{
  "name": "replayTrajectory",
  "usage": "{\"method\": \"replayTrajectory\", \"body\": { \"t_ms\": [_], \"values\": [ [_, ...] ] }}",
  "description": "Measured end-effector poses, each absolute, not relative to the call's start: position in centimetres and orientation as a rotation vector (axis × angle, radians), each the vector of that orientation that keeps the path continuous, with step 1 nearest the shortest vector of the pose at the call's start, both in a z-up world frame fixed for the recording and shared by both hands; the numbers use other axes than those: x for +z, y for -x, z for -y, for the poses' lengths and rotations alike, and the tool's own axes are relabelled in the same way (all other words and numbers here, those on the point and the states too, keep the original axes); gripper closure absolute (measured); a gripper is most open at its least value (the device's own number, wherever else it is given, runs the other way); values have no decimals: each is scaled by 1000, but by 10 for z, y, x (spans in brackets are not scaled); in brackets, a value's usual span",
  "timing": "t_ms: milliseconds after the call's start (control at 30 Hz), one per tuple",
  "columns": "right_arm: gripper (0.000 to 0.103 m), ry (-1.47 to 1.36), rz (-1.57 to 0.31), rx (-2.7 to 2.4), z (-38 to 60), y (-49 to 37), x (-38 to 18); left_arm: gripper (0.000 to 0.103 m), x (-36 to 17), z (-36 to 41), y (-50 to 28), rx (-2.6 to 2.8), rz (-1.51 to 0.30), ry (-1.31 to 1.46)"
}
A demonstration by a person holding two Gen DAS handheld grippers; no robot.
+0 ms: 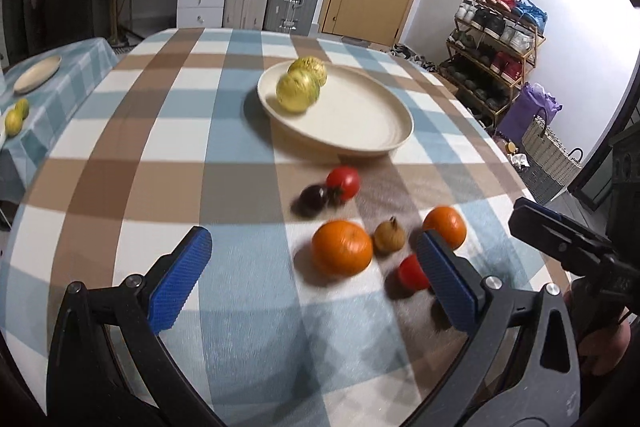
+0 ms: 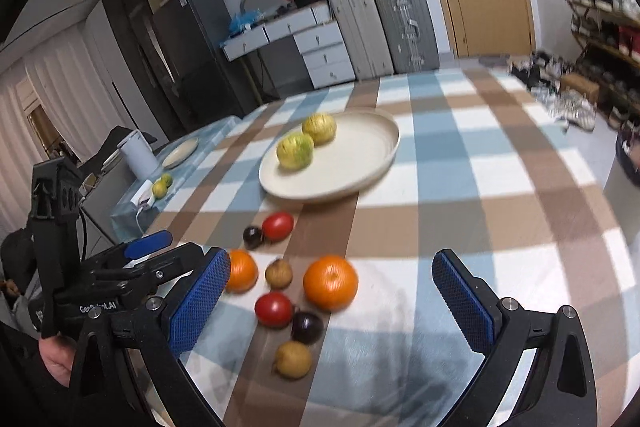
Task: Organize fruits
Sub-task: 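Move the right gripper to the larger orange and close on it, then grasp the other orange with the left gripper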
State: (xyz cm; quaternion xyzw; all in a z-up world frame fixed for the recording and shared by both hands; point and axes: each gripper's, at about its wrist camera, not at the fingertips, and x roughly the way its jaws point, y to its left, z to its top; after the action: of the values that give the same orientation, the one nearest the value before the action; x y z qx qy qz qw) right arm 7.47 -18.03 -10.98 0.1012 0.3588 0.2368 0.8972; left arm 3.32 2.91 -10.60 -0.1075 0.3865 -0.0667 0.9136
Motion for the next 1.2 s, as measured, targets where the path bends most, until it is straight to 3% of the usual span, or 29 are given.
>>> {"method": "replayTrajectory", "body": {
  "t_ms": [400,567,633,867,933,1000,1200],
  "values": [
    [1,-302,-839,530,176,-98,-136,1,-122,-37,-37,-146,-836,227],
    [11,-293,-855,551,171,-103,-140,1,-123,-39,-40,-166,-849,240],
    [21,-307,-871,582,169,-105,-143,1,-122,-40,-42,-178,-853,254],
    [34,-351,-903,611,169,-111,-151,1,-123,-41,-43,-188,-856,262],
    [53,-353,-919,610,169,-112,-154,1,-123,-42,-46,-193,-864,274],
    [62,-387,-941,621,172,-115,-159,1,-125,-43,-48,-195,-873,282],
    [63,-417,-923,624,179,-114,-161,1,-129,-44,-55,-208,-893,302]
  ]
}}
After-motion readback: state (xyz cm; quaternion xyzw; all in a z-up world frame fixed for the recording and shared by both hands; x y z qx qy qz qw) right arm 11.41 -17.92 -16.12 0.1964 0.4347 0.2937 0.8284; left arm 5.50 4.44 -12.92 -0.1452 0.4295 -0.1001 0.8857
